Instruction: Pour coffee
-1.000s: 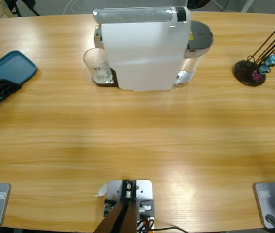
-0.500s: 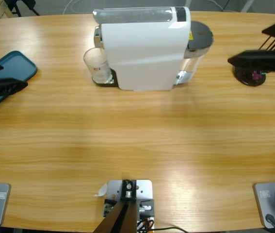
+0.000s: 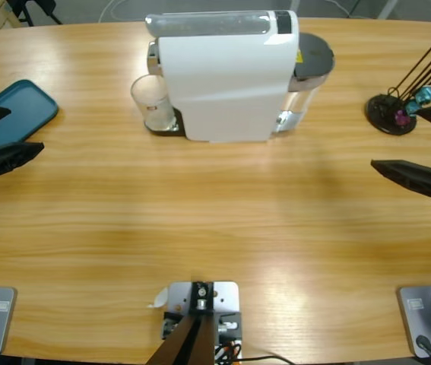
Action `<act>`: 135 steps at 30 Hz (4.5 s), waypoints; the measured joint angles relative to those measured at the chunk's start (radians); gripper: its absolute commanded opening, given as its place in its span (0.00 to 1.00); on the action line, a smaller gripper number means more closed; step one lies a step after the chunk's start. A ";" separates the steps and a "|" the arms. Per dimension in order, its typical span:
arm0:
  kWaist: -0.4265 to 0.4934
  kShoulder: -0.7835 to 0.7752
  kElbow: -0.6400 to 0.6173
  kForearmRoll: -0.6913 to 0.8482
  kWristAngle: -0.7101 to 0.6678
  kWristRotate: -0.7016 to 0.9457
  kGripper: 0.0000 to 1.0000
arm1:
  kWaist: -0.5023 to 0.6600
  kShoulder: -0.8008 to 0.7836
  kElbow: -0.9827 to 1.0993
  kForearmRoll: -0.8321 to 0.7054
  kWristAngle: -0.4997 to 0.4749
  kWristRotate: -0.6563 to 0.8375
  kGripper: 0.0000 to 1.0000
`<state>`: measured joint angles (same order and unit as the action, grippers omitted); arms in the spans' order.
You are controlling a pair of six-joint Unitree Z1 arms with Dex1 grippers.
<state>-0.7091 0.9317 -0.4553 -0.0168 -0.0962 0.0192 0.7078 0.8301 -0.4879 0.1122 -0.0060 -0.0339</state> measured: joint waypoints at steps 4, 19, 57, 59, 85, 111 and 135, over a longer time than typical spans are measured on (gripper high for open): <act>0.000 0.004 0.008 -0.018 -0.032 0.000 0.95 | 0.000 -0.002 0.032 -0.046 0.000 0.000 1.00; 0.000 0.004 0.030 -0.050 -0.087 0.055 0.96 | 0.000 0.027 0.036 -0.070 0.000 0.000 1.00; 0.000 0.004 0.033 -0.058 -0.047 0.103 0.96 | 0.000 0.034 0.047 -0.087 0.000 0.000 1.00; 0.000 0.004 0.033 -0.058 -0.047 0.103 0.96 | 0.000 0.034 0.048 -0.087 0.000 0.000 1.00; 0.000 0.011 0.033 -0.058 -0.047 0.103 0.96 | 0.000 0.038 0.048 -0.087 0.000 0.000 1.00; 0.000 0.037 0.033 -0.058 -0.047 0.103 0.96 | 0.000 0.065 0.048 -0.087 0.000 0.000 1.00; 0.000 0.136 0.020 -0.115 0.003 0.102 0.96 | 0.000 0.066 0.048 -0.087 0.000 0.000 1.00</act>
<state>-0.7091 1.0679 -0.4354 -0.1322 -0.0929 0.1211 0.7078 0.8958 -0.4399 0.0248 -0.0060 -0.0339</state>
